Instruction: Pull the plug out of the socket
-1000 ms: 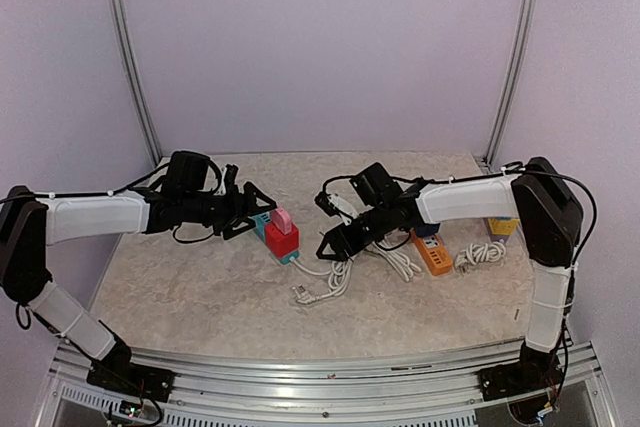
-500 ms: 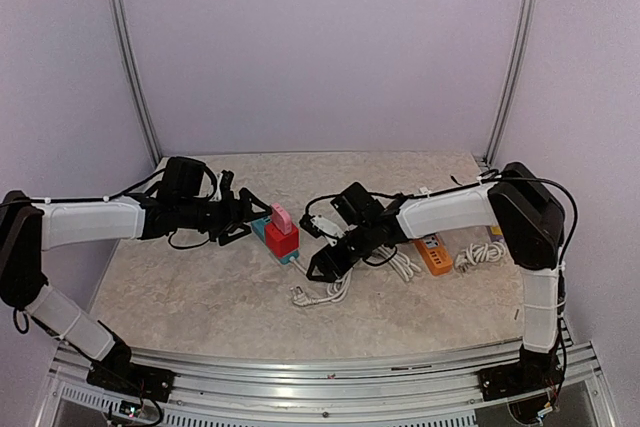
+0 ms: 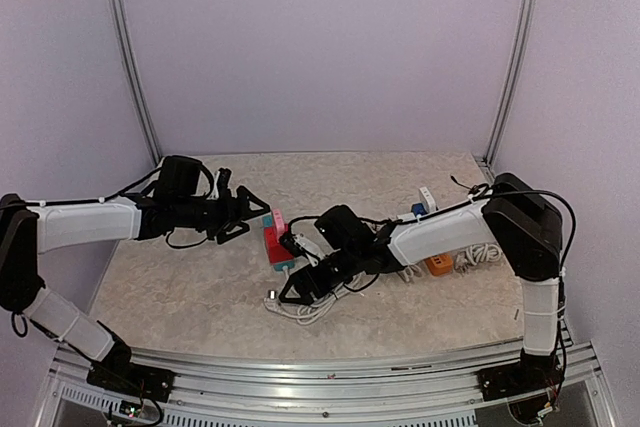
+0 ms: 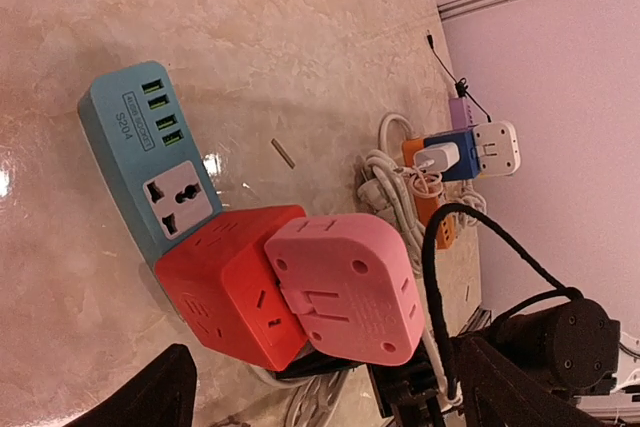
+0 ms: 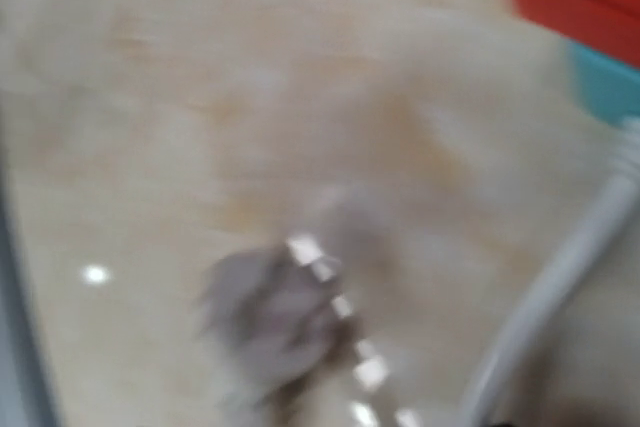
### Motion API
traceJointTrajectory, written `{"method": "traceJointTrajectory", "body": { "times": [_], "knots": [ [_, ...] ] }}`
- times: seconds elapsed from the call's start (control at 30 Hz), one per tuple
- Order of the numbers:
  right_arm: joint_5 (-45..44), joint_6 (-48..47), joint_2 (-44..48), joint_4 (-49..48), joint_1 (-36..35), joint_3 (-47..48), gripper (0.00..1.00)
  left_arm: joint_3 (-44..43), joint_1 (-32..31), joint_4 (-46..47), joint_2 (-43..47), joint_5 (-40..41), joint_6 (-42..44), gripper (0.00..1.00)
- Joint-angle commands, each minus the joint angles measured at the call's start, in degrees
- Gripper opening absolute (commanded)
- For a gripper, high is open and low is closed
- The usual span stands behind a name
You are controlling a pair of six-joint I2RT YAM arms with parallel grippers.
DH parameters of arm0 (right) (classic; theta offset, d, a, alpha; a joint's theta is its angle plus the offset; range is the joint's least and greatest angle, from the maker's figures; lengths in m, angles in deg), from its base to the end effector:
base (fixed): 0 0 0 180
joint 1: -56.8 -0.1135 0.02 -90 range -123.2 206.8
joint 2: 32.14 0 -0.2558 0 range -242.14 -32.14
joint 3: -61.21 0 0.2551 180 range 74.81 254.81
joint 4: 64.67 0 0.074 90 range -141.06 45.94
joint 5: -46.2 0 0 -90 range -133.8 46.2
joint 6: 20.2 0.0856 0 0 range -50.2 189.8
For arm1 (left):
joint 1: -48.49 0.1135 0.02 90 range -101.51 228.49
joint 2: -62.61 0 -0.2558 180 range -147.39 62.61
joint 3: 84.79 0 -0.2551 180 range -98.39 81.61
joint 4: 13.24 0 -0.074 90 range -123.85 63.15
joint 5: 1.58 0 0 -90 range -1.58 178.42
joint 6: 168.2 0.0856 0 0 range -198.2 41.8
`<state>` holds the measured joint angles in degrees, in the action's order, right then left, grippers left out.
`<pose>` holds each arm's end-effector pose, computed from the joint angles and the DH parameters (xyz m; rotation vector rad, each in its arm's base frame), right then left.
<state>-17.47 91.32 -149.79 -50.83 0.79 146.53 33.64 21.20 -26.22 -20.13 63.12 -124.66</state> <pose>0.2249 0.4015 0.0949 -1.0020 2.4048 1.1264 0.2950 -0.1934 0.1901 -0.1155 2.3617 -1.1683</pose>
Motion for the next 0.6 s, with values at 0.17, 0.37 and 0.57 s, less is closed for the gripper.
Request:
{"method": "traceJointTrajectory", "body": {
  "times": [0.17, 0.37, 0.57],
  "knots": [
    [4.0, 8.0, 3.2, -14.6, -4.4, -3.3, 0.72, -0.4, -1.0, -4.9, 3.9, 2.8, 1.9, 0.84],
    [-0.4, 4.6, 11.8, -12.9, -0.4, -9.4, 0.73, -6.0, -4.1, -16.4, 5.3, 10.6, 4.6, 0.78],
    [-0.3, 3.2, 16.5, -9.9, 6.7, -10.7, 0.73, -10.1, -7.9, -21.0, 3.0, 14.0, 4.5, 0.74]
  ]
}}
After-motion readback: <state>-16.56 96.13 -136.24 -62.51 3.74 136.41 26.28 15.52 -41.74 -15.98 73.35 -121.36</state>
